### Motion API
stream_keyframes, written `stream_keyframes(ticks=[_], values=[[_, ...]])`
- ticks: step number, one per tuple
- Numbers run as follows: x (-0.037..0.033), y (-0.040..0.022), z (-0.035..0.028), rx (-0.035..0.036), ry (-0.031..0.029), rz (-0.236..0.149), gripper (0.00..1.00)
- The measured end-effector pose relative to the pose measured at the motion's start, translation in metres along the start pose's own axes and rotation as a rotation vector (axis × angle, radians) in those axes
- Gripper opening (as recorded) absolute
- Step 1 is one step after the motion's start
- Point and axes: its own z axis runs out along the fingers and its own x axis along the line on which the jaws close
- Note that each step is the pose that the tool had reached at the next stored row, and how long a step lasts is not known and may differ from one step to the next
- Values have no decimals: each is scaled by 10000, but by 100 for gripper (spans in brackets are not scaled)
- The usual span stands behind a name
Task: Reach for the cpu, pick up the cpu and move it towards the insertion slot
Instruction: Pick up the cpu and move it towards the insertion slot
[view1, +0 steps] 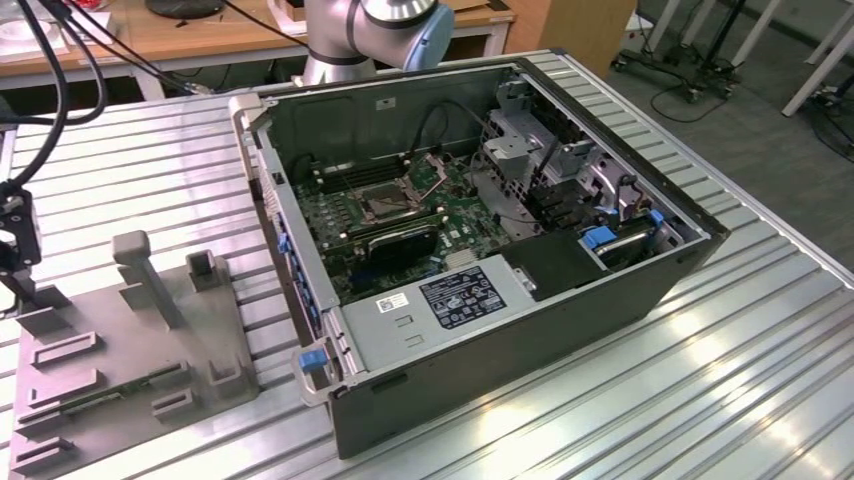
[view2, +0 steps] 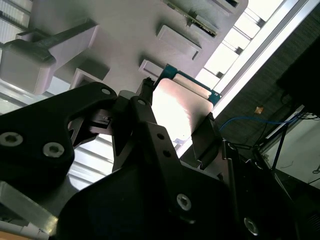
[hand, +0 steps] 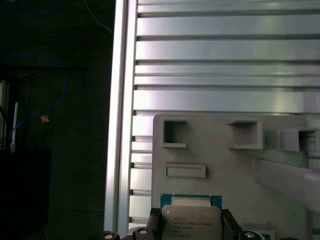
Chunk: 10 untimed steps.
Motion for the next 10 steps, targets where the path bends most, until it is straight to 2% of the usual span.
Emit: stream_keyframes(ticks=[10], values=[[0, 1, -22, 0, -1, 1, 55]])
